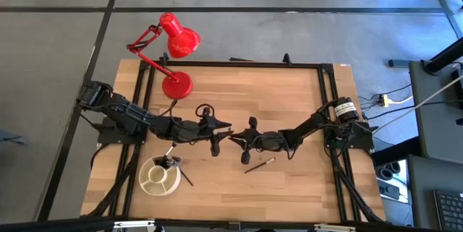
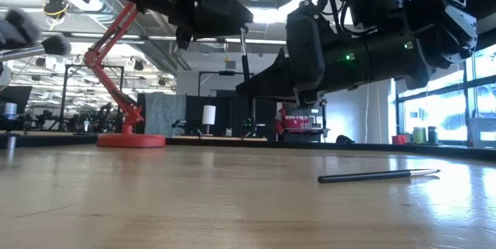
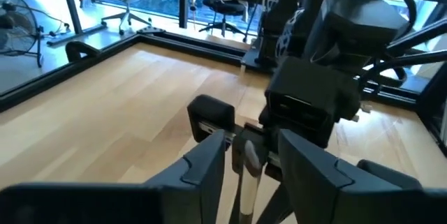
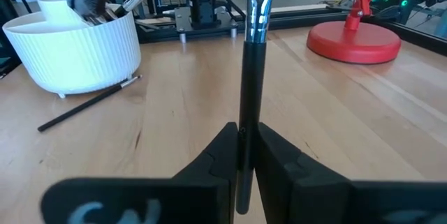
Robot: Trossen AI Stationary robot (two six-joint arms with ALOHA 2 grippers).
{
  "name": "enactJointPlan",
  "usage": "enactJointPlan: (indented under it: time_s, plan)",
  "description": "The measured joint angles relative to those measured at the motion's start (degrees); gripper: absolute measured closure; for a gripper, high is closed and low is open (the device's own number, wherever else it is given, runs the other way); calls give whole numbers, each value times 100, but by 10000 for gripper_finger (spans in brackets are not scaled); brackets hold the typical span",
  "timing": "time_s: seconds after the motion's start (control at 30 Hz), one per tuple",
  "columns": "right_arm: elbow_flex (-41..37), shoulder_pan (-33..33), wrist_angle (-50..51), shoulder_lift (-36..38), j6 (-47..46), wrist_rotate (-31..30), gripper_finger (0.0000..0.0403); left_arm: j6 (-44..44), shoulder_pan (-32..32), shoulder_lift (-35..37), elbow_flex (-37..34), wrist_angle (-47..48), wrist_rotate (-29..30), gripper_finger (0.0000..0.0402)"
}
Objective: Put items in baskets/containers
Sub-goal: Put the eyeshadow brush into the white organizer bin
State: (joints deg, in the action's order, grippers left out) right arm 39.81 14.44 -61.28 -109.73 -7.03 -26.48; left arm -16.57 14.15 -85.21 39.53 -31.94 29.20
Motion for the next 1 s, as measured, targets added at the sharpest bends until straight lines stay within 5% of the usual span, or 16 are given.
enactJointPlan:
  time_s: [0.33,0.6,0.83,1.0]
  plan:
    - [0,0,41,0,0,11,362,-25,-4,0,0,97,-162,391]
    - [-2,-93,95,-2,-240,99,358,71,-8,110,4,468,-219,397]
    - [7,-175,9,4,-523,444,287,59,2,279,538,2582,386,398]
    - [7,-197,110,4,-724,405,228,37,22,282,1435,4188,204,398]
